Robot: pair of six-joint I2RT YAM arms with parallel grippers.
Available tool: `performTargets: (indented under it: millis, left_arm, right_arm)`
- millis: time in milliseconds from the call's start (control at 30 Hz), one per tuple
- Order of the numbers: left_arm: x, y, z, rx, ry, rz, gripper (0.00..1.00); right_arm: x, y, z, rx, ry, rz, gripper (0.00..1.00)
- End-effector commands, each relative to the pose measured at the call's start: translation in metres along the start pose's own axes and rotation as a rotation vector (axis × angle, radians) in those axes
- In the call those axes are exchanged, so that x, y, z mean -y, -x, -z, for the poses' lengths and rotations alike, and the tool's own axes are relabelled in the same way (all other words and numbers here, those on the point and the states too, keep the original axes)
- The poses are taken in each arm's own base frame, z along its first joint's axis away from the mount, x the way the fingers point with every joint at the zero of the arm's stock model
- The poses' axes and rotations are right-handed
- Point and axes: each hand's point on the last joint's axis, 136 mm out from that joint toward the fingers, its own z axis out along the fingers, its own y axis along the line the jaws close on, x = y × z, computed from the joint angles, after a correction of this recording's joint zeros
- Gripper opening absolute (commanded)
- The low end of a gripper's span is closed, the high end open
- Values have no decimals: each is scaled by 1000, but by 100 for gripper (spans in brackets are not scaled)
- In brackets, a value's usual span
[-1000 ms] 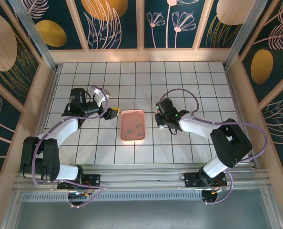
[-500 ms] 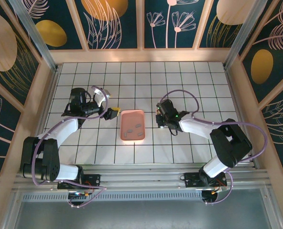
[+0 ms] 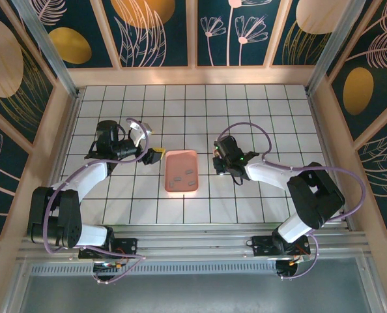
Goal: Load the staples into the stapler
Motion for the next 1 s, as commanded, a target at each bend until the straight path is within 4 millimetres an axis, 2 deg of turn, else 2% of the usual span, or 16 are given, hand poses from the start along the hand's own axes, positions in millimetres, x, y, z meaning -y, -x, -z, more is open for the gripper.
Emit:
performTargets:
  millis: [0,333,967]
  left_arm:
    - [4,13,0,23,-28,-38,96]
    - [4,8,-2,13,-30,-32,96]
    - [3,8,-3,11,-32,-28,96]
  right_arm:
    - [-1,9,0,33,9,14,14]
    - [-2,2,-8,3,11,29,14]
    - [1,-8,-10,-17,4,27,14]
